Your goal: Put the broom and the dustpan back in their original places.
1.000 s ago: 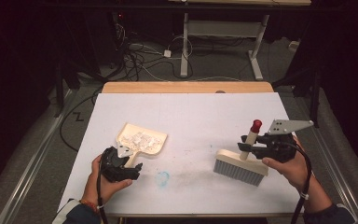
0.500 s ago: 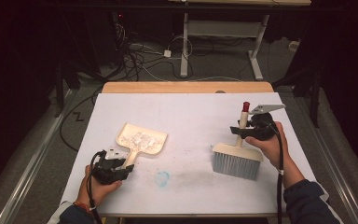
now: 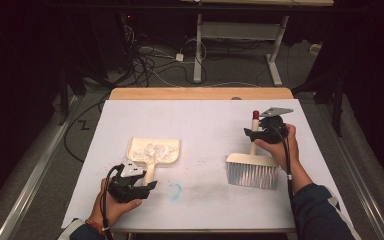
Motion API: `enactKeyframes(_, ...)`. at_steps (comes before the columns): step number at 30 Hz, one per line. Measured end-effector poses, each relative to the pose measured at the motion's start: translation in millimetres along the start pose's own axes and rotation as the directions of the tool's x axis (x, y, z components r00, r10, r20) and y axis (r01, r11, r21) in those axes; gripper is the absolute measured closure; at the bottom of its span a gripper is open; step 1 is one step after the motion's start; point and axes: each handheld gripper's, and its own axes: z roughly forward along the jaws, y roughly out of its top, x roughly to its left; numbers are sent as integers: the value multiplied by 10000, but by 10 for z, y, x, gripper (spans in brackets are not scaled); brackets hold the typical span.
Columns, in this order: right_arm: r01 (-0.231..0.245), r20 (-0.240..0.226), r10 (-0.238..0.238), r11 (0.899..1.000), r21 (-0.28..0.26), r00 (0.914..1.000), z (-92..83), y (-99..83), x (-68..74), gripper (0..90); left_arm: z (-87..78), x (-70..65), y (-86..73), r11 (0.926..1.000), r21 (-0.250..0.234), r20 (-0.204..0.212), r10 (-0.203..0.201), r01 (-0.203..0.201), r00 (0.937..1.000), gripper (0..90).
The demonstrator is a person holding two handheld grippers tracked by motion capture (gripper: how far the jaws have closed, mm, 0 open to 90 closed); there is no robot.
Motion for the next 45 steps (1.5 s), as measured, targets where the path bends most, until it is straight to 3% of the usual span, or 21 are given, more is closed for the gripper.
enactKeyframes(2, -92, -64, 90, 9995, -288, 9999, -7, 27, -5, 377, 7, -27, 4, 9995, -58, 71, 296, -295, 9995, 405)
enactKeyframes(3, -97, 56, 99, 9992, -391, 9999, -3, 44, 0, 330, 9, -39, 3, 9989, -119, 19, 464, -464, 9989, 381)
enactKeyframes(6, -299, -25, 297, 9964, -793, 9996, -7, 115, -28, 325, 31, -83, -6, 9964, -269, -351, 800, -809, 9962, 274)
enactKeyframes(9, -97, 171, 115, 9944, -1054, 9998, -34, 201, -8, 327, 32, -117, -11, 9924, -425, -596, 1131, -1157, 9918, 216)
enactKeyframes(14, 227, 232, -199, 9912, -1301, 9995, -112, 219, 79, 318, 9, -105, -16, 9893, -726, -822, 1206, -1266, 9893, 190)
enactKeyframes(18, 187, 72, -178, 9889, -1474, 9998, -219, 171, 129, 307, -21, -111, -40, 9845, -906, -1165, 1392, -1501, 9834, 187)
enactKeyframes(22, 609, 149, -593, 9850, -1611, 9981, -391, 91, 216, 303, -49, -102, -57, 9807, -1139, -1474, 1415, -1590, 9789, 175)
enactKeyframes(25, 953, 216, -929, 9768, -1916, 9954, -561, 7, 262, 301, -67, -93, -52, 9782, -1309, -1574, 1401, -1613, 9775, 175)
enactKeyframes(26, 1062, 261, -1030, 9732, -2041, 9943, -610, -18, 278, 302, -70, -86, -48, 9739, -1384, -1791, 1543, -1801, 9717, 175)
enactKeyframes(30, 1513, 417, -1455, 9547, -2562, 9885, -867, -210, 368, 301, -83, -73, -49, 9706, -1527, -2045, 1533, -1862, 9668, 175)
enactKeyframes(35, 1478, 616, -1354, 9412, -3040, 9889, -1142, -508, 416, 296, -77, -72, -68, 9696, -1623, -2146, 1465, -1832, 9656, 172)
enactKeyframes(37, 1568, 909, -1341, 9312, -3291, 9868, -1245, -635, 419, 299, -72, -101, -83, 9697, -1623, -2219, 1442, -1824, 9643, 172)
enactKeyframes(38, 1479, 814, -1274, 9264, -3464, 9885, -1283, -707, 418, 303, -68, -119, -89, 9698, -1615, -2171, 1458, -1829, 9652, 172)
enactKeyframes(40, 1650, 950, -1400, 9190, -3582, 9856, -1331, -847, 429, 305, -63, -158, -94, 9676, -1528, -2225, 1643, -2009, 9610, 172)
enactKeyframes(45, 1793, 1097, -1504, 9228, -3411, 9825, -1396, -1021, 454, 300, -81, -203, -99, 9659, -1593, -2215, 1666, -2042, 9608, 172)
